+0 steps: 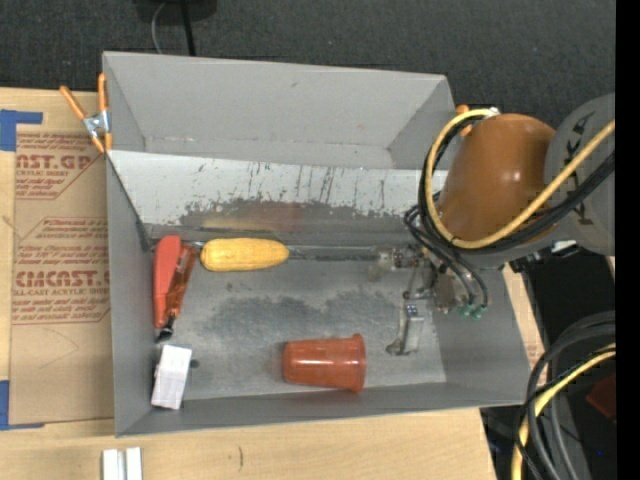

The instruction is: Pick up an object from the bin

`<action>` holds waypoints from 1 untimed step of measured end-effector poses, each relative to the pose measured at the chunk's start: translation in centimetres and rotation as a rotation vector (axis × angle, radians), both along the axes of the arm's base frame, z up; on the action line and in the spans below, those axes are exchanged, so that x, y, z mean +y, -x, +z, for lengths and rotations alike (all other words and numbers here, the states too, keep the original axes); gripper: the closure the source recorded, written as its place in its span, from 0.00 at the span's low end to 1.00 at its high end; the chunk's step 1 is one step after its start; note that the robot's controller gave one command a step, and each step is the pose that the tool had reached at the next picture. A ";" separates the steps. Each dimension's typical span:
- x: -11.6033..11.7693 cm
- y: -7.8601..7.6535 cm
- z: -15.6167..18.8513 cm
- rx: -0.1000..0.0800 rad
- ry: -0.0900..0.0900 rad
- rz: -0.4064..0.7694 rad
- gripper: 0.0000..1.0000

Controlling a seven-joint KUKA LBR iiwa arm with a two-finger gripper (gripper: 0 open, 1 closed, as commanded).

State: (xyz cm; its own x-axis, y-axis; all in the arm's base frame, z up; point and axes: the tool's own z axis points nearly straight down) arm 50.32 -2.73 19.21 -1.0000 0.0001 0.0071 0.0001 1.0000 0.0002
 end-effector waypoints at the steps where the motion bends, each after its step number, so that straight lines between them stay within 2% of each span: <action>1: 0.0 -0.2 0.4 -0.008 0.001 0.001 0.00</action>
Offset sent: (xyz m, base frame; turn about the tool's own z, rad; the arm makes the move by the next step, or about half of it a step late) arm -0.0102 0.0886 -0.0943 -0.1392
